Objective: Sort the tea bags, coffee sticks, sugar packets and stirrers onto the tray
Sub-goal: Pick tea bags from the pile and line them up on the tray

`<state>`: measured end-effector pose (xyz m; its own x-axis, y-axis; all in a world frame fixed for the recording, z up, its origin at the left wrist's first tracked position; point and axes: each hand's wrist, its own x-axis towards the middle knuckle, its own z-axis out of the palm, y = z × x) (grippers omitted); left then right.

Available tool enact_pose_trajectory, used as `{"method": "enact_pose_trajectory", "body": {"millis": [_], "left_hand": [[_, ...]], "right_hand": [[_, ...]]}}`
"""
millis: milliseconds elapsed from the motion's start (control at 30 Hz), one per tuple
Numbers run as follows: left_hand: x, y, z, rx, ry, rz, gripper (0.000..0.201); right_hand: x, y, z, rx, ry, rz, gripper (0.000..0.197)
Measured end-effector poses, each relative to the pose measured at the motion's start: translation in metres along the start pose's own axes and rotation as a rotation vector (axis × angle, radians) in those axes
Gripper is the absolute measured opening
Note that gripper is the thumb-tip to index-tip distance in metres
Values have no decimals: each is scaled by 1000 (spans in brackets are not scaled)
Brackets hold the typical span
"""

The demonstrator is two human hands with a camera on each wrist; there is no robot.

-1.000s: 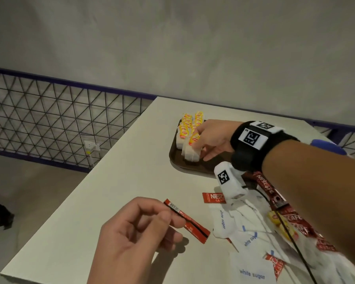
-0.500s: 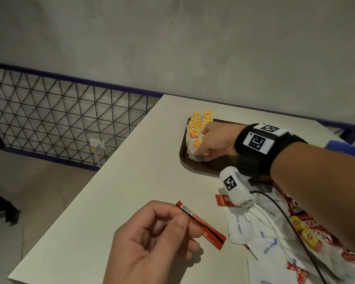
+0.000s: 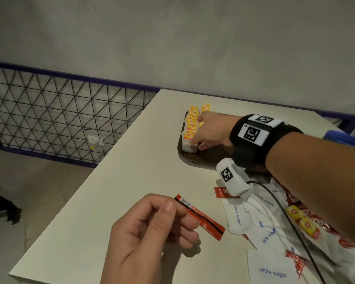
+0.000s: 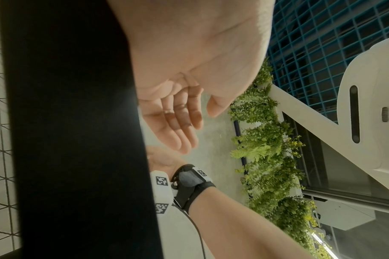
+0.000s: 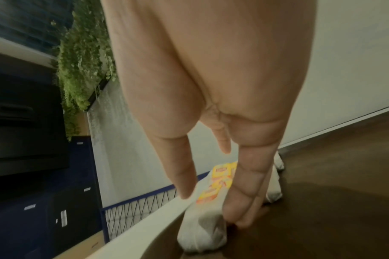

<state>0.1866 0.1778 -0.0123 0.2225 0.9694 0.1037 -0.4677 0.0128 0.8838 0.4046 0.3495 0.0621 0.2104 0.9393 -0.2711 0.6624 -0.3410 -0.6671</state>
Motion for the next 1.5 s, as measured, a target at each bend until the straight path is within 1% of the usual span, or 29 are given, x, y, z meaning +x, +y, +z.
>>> {"method": "enact_pose_trajectory", "body": {"millis": [33,100,167,233,300,400,467,533,633,700,800,900,1033,1167,1267,1333,1433,1500], "left_hand": [[-1,-2,-1,-1,4,12,25],[-1,-1,1,30,18,45,23],[-2,-1,2,56,26,74,15],[-1,-1,1,97,33,102,22],[0,-2,-1,145,30,125,26],[2,-4,-4,178,8,127,31],[1,-5,-6,196,-2,106,35],[2,-6,-6,214,0,101,33],[3,-9,-8,236,23,99,32],[3,-9,-7,241,34,100,33],[0,-7,-3,255,38,119,35],[-1,-6,-1,282,37,137,35],[-1,-8,-1,325,31,152,35],[-2,-8,-1,364,15,167,34],[-5,-8,1,407,-4,185,31],[-6,-8,2,407,-9,189,31],[-7,-6,2,373,-16,174,28],[-10,-4,5,361,-53,169,19]], "right_hand": [[-6,0,-4,64,-9,3,56],[-23,5,-18,142,25,2,51],[-46,15,-36,120,3,-29,43],[-76,33,-55,-10,-47,-51,30],[-111,54,-73,-183,-112,-47,18],[-152,88,-94,-397,-214,-13,11],[-170,107,-100,-423,-272,21,14],[-182,121,-100,-425,-299,20,25],[-191,131,-90,-505,-271,-58,43],[-192,133,-83,-519,-252,-87,49],[-191,135,-75,-494,-233,-107,46],[-192,136,-72,-447,-215,-116,35],[-199,141,-73,-391,-176,-186,24],[-205,144,-76,-365,-168,-238,14],[-210,140,-82,-326,-177,-245,12],[-216,132,-88,-259,-188,-250,11],[-224,115,-93,-89,-205,-281,16],[-224,102,-89,39,-210,-300,21]]}}
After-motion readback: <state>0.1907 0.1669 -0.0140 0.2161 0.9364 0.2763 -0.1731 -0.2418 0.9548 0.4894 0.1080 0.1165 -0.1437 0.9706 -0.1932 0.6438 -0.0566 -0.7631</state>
